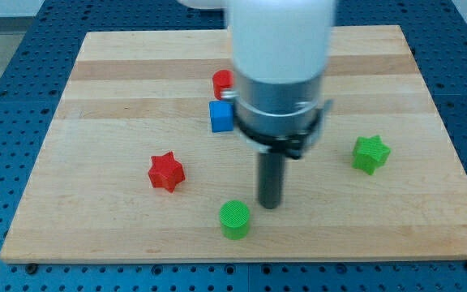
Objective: Push the green star right to the green circle
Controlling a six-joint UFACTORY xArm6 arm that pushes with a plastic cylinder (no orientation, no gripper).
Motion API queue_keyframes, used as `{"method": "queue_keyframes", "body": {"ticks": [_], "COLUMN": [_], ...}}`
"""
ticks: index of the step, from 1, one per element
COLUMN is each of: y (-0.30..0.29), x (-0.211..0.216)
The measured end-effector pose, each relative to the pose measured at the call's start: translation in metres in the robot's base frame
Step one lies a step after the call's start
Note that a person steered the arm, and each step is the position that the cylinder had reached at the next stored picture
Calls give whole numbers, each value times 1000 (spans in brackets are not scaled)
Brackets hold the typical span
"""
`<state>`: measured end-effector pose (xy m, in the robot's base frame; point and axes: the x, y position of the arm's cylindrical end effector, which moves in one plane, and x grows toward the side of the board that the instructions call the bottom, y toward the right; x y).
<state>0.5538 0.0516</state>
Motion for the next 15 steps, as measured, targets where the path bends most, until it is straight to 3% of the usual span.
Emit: {"method": "queue_keyframes", "body": {"ticks": [2,3,4,5,6,7,9,10,12,14,15], "y": [195,239,235,172,101,67,127,93,48,80,43], "x": [-8,-48,-82,-84,-45,-30,-106,-92,-16,-61,-68]}}
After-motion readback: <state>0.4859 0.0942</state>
